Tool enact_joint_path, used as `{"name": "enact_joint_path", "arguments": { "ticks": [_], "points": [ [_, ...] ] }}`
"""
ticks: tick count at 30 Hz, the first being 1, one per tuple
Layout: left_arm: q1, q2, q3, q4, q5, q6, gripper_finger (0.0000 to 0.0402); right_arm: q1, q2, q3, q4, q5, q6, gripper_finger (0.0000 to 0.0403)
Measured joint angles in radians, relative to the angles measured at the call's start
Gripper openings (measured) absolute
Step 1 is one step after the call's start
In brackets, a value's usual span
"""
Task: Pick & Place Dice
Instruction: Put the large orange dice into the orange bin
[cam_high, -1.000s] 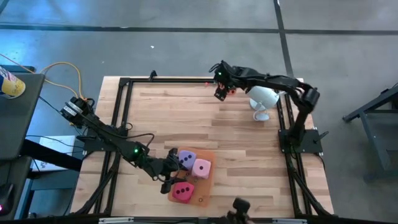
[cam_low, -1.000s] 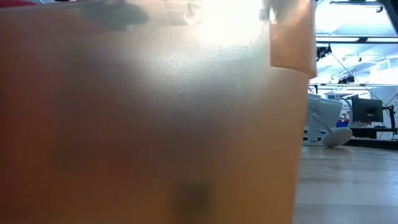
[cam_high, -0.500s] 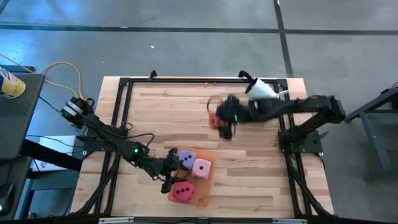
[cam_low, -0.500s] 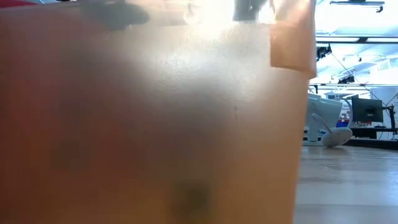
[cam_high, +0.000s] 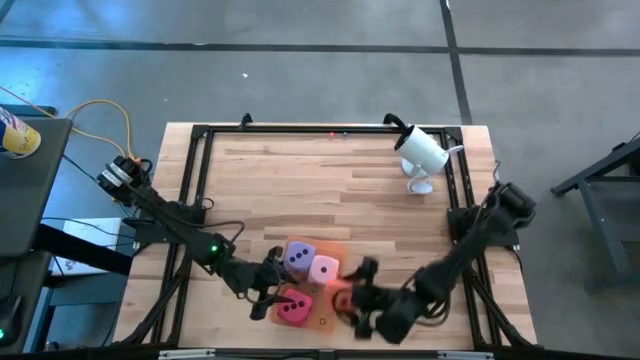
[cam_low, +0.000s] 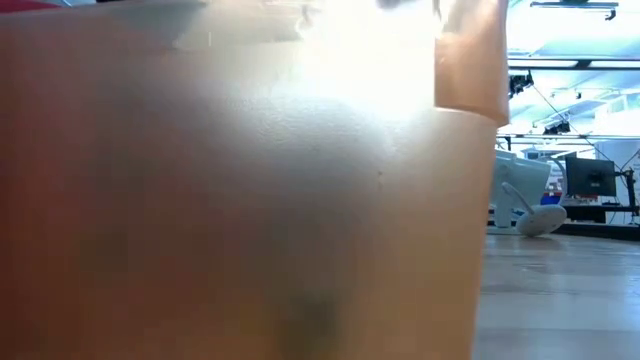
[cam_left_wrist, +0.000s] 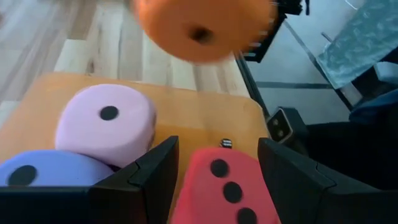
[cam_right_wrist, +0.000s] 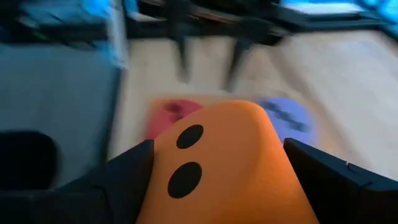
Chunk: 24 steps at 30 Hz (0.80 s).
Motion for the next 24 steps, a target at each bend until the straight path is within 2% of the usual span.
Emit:
{"name": "enact_joint_path", "arguments": {
  "ticks": [4,9,13,24],
  "points": [
    [-0.033,0.0,0.0,0.0,0.0,0.0,0.0214,0.012,0.091,0.001,0.243,-0.046,-0.04,0.0314],
    [-0.076,0.0,0.0,0.001,0.0,0.001,0.0214,-0.001,0.171,0.0,0.438,-0.06,-0.081,0.0303],
    [-0.104,0.0,0.0,0.004,0.001,0.0,0.0214,-0.008,0.209,0.0,0.444,0.002,-0.03,0.0284],
    [-0.173,0.0,0.0,0.009,-0.001,-0.012,0.0214,-0.006,0.242,0.0,0.433,0.001,0.168,0.0239]
  ]
}}
